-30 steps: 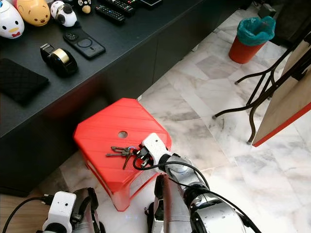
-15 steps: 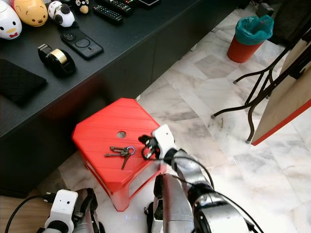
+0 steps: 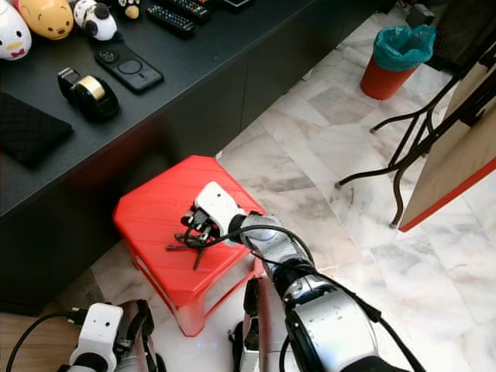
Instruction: Hang keys on a hook
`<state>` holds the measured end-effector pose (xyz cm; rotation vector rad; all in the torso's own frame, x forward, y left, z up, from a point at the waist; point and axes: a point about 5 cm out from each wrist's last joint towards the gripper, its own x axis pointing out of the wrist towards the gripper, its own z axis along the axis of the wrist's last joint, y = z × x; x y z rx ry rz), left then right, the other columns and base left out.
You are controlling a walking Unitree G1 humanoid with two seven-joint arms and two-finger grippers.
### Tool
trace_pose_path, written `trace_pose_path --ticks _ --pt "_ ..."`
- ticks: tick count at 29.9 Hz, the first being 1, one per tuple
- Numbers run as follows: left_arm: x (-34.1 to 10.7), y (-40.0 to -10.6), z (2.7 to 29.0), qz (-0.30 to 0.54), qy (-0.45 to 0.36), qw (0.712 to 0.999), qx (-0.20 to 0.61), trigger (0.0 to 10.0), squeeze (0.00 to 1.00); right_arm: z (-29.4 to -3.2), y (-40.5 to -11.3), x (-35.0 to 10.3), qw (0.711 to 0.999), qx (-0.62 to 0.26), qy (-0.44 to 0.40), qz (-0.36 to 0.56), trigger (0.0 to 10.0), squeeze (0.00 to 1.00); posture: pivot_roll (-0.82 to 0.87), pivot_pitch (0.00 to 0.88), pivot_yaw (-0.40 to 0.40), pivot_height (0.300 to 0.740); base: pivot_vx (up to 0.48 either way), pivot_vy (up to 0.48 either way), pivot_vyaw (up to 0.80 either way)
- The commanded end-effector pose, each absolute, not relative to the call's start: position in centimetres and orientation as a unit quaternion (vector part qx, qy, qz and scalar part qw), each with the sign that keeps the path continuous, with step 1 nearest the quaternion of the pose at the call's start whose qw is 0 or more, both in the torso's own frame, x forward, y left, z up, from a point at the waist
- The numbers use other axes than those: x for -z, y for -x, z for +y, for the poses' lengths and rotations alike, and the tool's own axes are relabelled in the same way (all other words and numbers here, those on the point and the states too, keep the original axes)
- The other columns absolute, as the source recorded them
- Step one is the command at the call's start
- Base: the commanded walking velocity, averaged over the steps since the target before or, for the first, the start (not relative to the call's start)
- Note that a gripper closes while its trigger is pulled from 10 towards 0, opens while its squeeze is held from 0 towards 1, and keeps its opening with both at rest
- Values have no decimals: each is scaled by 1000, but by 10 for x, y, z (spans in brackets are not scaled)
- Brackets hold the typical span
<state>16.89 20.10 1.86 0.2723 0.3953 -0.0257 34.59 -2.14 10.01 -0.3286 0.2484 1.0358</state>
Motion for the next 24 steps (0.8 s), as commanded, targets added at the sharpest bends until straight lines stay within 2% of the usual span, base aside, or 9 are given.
trace_pose_path --ticks 1,6,14,21,22,23,24 --pt "-10 -157 198 221 -131 966 15 10000 0 -23 -343 -93 844 -491 165 140 10000 1000 143 295 -184 567 0 0 0" --pt "-10 -157 197 221 -130 966 15 10000 0 -26 -341 -83 842 -479 178 172 10000 1000 141 300 -188 567 0 0 0" --pt "-10 -156 195 223 -127 966 17 10000 0 -23 -334 -79 812 -522 188 183 10000 1000 137 303 -189 567 0 0 0" --pt "-10 -156 196 223 -128 966 16 10000 0 -24 -334 -77 807 -518 214 185 10000 1000 137 304 -188 567 0 0 0" --pt "-10 -156 196 223 -127 966 16 10000 0 -25 -334 -76 805 -516 224 188 10000 749 137 304 -188 567 0 0 0" --pt "-10 -156 196 223 -127 966 16 10000 0 -25 -334 -75 805 -515 225 189 10000 749 137 304 -188 567 0 0 0" --pt "-9 -156 195 223 -127 966 16 10000 0 -26 -334 -74 806 -510 230 191 10000 0 137 308 -187 567 0 0 0"
